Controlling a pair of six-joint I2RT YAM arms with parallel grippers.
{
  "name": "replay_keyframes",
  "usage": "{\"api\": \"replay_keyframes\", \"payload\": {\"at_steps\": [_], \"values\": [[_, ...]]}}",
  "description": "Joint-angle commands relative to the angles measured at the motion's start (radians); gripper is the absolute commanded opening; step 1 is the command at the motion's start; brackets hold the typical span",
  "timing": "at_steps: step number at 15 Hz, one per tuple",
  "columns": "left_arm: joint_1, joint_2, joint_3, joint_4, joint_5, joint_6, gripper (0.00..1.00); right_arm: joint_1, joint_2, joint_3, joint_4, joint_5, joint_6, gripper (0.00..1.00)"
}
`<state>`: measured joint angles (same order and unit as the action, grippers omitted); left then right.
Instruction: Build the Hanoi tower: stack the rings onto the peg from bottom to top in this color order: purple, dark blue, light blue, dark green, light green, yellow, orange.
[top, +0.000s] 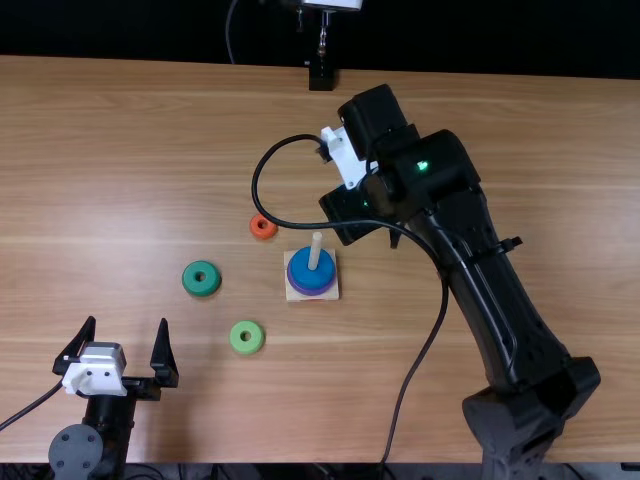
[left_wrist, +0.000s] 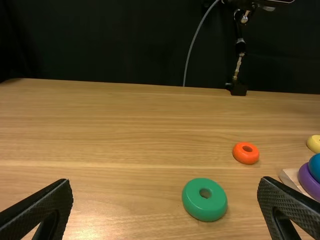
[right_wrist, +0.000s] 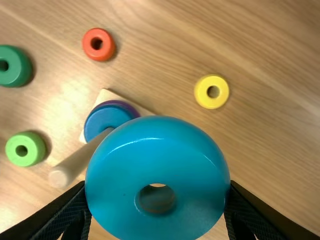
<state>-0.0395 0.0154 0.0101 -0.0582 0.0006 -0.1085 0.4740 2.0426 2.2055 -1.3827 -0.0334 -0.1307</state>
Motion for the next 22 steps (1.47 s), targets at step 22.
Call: {"api": "replay_keyframes", "payload": {"at_steps": [22], "values": [[-0.005,-0.015,-0.01,-0.027,-0.012,0.005,1.0,0.112,-0.027,0.036,-0.051,-0.002,0.007,0.0]]}}
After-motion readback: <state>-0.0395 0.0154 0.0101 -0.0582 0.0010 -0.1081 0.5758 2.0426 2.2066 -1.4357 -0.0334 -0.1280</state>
